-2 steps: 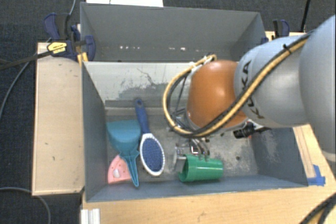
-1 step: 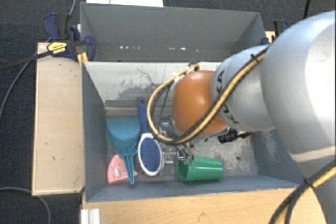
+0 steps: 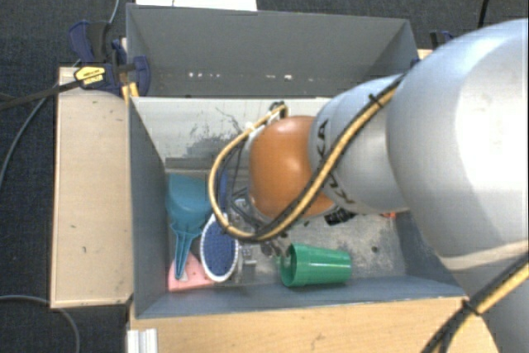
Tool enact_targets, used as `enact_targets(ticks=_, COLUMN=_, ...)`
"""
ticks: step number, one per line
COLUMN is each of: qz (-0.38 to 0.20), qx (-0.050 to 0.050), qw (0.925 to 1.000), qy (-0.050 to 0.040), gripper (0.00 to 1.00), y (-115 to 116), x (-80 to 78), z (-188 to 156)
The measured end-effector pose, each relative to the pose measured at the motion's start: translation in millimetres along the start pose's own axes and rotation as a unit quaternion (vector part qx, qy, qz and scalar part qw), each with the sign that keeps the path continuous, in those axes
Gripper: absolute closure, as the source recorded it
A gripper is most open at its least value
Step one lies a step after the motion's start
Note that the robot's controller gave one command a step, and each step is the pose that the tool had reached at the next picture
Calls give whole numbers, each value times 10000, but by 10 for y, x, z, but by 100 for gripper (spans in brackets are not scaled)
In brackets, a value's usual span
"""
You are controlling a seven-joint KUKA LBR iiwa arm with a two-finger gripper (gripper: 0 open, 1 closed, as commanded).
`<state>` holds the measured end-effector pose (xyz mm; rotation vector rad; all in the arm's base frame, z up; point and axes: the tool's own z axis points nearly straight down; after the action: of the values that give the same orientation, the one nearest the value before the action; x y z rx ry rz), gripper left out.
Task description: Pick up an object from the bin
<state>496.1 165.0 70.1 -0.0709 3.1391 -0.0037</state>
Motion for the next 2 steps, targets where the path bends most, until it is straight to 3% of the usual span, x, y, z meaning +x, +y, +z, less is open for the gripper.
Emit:
enact_targets(ticks=1, qz=-933, qx=-13, qw=9956, qy=-35, gripper=100, y=-18, x=172, z=-5)
enact_targets(ticks=2, qz=-928, qx=-13, qw=9957, qy=-34, gripper=0, y=-18, x=172, z=-5)
